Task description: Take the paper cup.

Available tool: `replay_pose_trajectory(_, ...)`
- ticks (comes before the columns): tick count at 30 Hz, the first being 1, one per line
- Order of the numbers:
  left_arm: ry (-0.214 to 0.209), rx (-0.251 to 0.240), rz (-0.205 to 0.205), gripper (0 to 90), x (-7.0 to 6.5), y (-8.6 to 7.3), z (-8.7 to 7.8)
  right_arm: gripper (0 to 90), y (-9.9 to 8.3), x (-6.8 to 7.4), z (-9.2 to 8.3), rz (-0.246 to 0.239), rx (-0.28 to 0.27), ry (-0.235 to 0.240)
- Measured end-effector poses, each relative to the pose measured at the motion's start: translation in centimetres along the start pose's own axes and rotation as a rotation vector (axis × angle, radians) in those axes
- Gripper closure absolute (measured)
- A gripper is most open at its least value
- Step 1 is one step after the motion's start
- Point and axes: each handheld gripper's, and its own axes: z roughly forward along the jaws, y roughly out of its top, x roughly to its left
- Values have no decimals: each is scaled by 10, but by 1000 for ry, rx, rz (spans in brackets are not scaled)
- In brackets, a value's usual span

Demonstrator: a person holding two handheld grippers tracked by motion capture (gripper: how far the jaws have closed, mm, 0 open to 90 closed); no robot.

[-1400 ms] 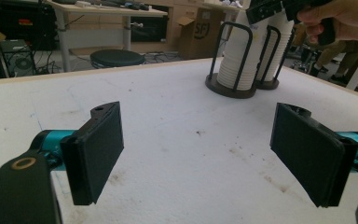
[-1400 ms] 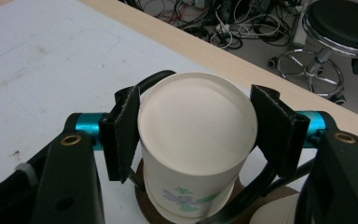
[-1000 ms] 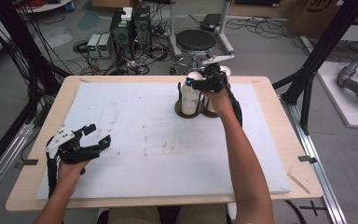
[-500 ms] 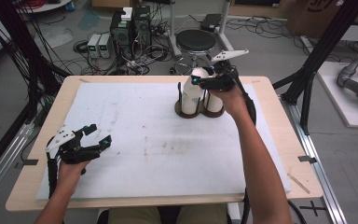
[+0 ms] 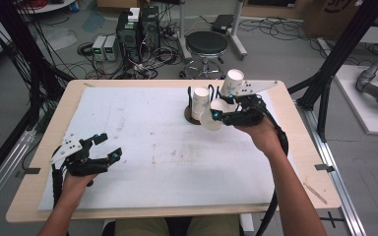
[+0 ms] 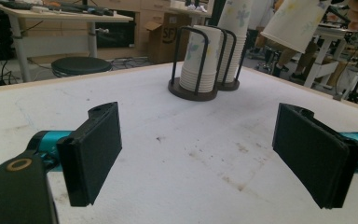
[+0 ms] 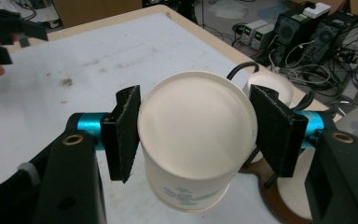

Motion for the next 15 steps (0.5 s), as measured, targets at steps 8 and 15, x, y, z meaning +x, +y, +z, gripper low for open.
replay_pose_trajectory(8, -23, 2, 5, 157, -2, 0, 1, 381, -23, 13, 1, 1, 19, 51)
replay_pose_trajectory(15, -39, 0, 36, 155, -8, 2, 4, 381, -26, 19, 6, -8, 25, 70)
